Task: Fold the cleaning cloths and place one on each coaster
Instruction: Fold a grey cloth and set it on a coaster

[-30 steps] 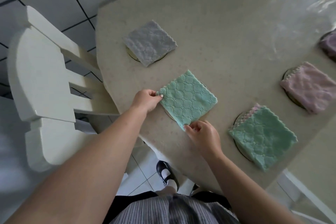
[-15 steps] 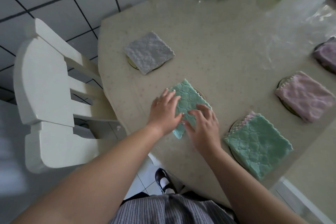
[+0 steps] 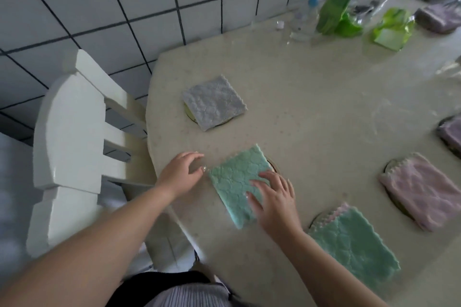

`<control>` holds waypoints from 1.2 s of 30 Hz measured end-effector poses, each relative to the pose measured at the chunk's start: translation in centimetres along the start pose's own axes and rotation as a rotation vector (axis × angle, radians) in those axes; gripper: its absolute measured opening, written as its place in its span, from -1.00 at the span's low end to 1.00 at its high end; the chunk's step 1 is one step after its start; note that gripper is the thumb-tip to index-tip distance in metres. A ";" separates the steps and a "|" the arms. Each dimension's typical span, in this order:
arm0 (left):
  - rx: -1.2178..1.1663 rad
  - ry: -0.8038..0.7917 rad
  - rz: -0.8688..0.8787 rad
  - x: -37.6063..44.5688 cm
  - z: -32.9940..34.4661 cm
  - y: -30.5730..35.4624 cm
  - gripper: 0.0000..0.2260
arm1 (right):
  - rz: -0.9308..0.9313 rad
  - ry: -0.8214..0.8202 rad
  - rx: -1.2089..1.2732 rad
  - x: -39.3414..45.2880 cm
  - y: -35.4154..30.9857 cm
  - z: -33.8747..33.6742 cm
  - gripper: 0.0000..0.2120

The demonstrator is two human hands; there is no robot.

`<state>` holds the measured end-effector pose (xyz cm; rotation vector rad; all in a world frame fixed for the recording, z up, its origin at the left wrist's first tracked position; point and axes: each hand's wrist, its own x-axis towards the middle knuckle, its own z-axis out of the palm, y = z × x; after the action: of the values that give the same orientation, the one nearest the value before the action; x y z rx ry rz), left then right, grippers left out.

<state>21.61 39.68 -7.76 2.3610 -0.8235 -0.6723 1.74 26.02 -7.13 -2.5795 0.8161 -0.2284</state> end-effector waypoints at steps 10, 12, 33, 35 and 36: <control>-0.657 0.263 -0.365 14.2 -7.7 -2.0 -0.92 | 0.387 -0.301 0.357 14.6 -7.5 2.2 -0.73; -0.546 0.265 -0.342 16.3 -8.1 -2.3 -0.97 | 0.457 -0.328 0.320 16.2 -8.0 3.2 -0.66; -0.142 0.461 -0.349 20.2 -6.2 -3.3 -0.81 | 0.735 -0.358 0.293 19.8 -9.2 6.1 -0.70; -0.136 0.481 -0.296 19.7 -6.1 -2.7 -0.79 | 0.739 -0.291 0.389 19.6 -8.9 5.6 -0.67; -0.108 0.503 -0.203 19.3 -5.9 -2.3 -0.74 | 0.734 -0.224 0.446 19.5 -8.8 5.3 -0.68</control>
<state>39.38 30.09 -10.13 2.3767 -0.3230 -0.1704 23.57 23.03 -7.42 -1.7231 1.3686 0.0945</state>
